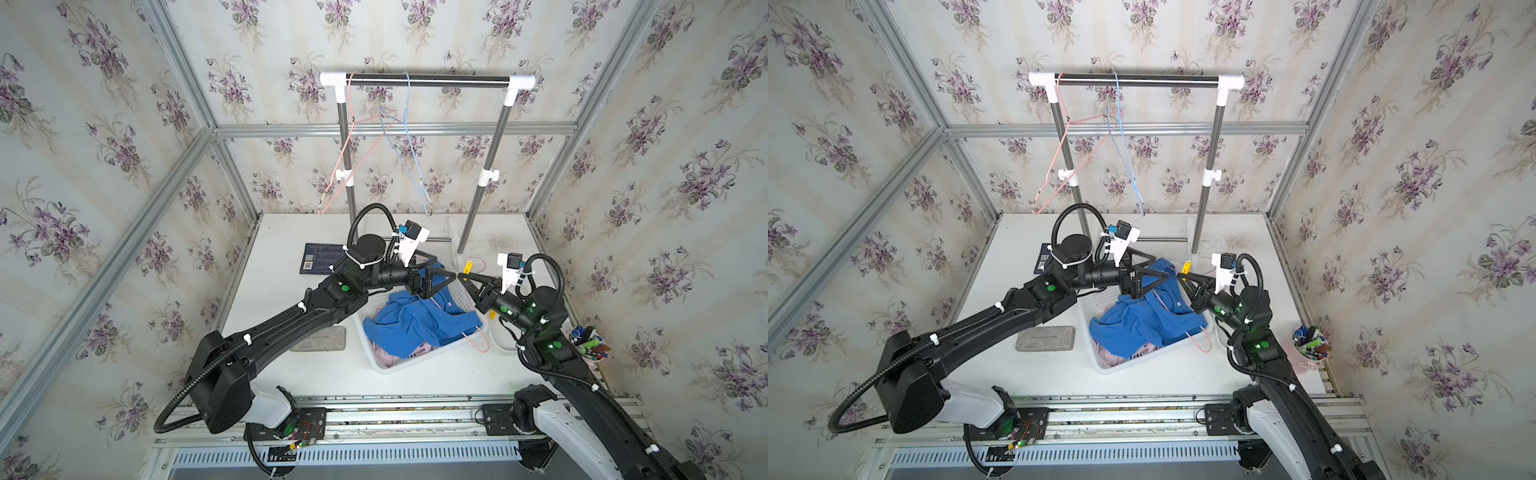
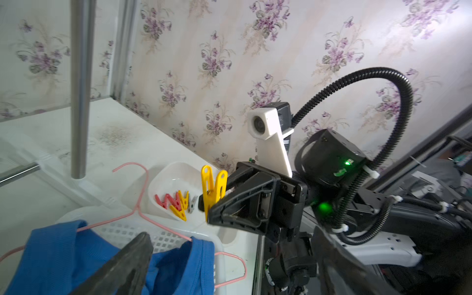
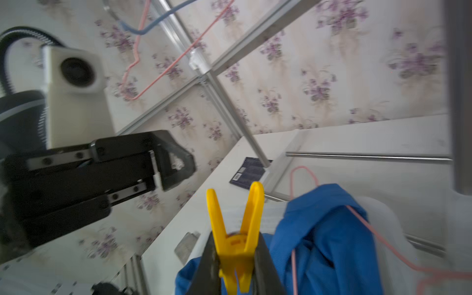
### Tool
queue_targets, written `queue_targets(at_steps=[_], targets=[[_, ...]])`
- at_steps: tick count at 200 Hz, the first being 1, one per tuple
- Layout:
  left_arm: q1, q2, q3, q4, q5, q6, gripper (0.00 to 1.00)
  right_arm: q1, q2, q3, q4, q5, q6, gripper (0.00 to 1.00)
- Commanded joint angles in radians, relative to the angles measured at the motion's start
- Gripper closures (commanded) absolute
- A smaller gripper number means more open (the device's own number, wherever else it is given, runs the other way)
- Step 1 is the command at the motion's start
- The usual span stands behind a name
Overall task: Remove the clothespins securing tank tops to the hanger
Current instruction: Place the clothespin in the storage box.
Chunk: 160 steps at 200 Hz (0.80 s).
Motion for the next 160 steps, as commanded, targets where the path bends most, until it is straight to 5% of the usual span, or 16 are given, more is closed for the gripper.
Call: queue_targets(at_steps=[1, 34, 73, 160], targets=[[0.002, -0.005, -0.01, -0.015, -0.101, -0.012, 0.01, -0.027, -0.016, 0.021, -0.301, 0.302, -0.025, 1.0], [-0.009, 0.04, 0.001, 0.002, -0.058, -0.065, 0.01, -0.163, 0.05, 0.027, -0.473, 0.289, 0.021, 1.0], [-0.08, 0.136, 0.059, 0.009, -0.083, -0.132, 0.01, -0.359, 0.12, -0.069, -0.436, 0.213, 0.048, 1.0], [-0.177, 0.349, 0.234, -0.222, -0.273, -0.331, 0.01, -0.378, 0.241, -0.117, -0.323, 0.298, 0.037, 0.88]])
